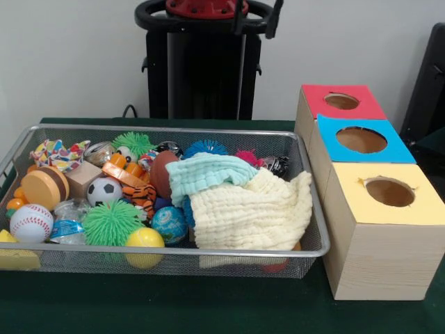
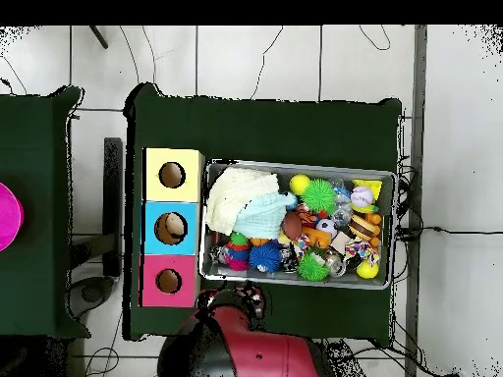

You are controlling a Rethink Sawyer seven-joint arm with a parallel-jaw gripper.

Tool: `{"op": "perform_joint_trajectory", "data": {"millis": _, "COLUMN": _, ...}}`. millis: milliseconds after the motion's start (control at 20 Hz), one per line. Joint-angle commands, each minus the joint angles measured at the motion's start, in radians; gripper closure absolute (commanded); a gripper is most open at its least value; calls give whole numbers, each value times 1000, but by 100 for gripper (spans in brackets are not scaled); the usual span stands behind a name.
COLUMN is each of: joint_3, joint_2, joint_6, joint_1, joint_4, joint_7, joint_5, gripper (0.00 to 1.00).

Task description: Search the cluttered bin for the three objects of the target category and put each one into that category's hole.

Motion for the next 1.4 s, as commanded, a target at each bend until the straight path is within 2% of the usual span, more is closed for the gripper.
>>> {"op": "perform_joint_trajectory", "data": {"millis": 50, "joint_3": 12, "joint_2": 96, "joint_6": -66, "joint_1": -68, "joint_4": -24, "joint_7": 22, "joint_5": -131, "gripper": 0}}
{"op": "perform_joint_trajectory", "data": {"millis": 800, "joint_3": 50, "joint_2": 304, "joint_6": -241, "joint_1": -225, "joint_4": -142, "joint_7": 32, "joint_5": -299, "gripper": 0}}
{"op": "perform_joint_trajectory", "data": {"millis": 950, "joint_3": 62, "joint_2": 312, "joint_6": -286, "joint_1": -253, "joint_4": -129, "joint_7": 35, "joint_5": -333, "gripper": 0}}
{"op": "perform_joint_trajectory", "data": {"millis": 1150, "joint_3": 70, "joint_2": 299, "joint_6": -269, "joint_1": -266, "joint_4": -119, "joint_7": 34, "joint_5": -349, "gripper": 0}}
{"op": "perform_joint_trajectory", "data": {"millis": 1300, "joint_3": 151, "joint_2": 279, "joint_6": -258, "joint_1": -337, "joint_4": -80, "joint_7": 15, "joint_5": -333, "gripper": 0}}
{"op": "perform_joint_trajectory", "data": {"millis": 1400, "joint_3": 183, "joint_2": 280, "joint_6": -262, "joint_1": -355, "joint_4": -65, "joint_7": 20, "joint_5": -330, "gripper": 0}}
